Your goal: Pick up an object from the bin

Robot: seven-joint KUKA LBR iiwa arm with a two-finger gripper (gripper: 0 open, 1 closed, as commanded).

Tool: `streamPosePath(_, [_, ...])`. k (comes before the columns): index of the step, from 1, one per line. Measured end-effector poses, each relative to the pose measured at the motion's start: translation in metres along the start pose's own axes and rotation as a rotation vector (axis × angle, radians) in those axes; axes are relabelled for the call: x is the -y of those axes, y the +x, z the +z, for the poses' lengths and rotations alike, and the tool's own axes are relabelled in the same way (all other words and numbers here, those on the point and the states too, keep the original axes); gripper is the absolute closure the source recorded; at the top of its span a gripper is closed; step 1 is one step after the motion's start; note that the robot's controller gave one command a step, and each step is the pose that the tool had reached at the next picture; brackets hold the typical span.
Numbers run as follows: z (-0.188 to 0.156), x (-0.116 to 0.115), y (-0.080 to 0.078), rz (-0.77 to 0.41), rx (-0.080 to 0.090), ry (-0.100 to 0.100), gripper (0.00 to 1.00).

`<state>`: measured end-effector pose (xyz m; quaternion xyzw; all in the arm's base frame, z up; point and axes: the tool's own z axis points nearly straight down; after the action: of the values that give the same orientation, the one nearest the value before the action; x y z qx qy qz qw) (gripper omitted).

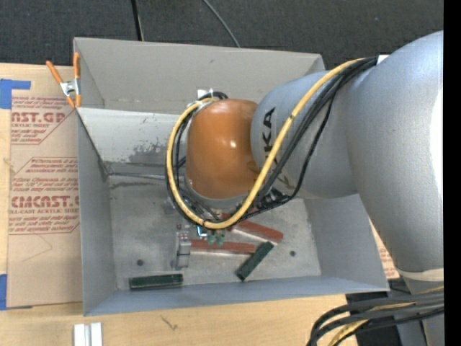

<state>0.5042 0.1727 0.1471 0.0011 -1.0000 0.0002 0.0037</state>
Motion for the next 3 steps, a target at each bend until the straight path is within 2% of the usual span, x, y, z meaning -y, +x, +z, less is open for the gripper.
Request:
streamPosePath(1, [-0.004,0.001,-0.002,0.002,0.007,-0.001,0.0])
streamPosePath(2, [0.047,0.042,-0.062,-0.082,0.016,-0.002,0.0])
streamPosePath(3, [0.066,0.058,-0.076,-0.062,0.004,0.0,0.0])
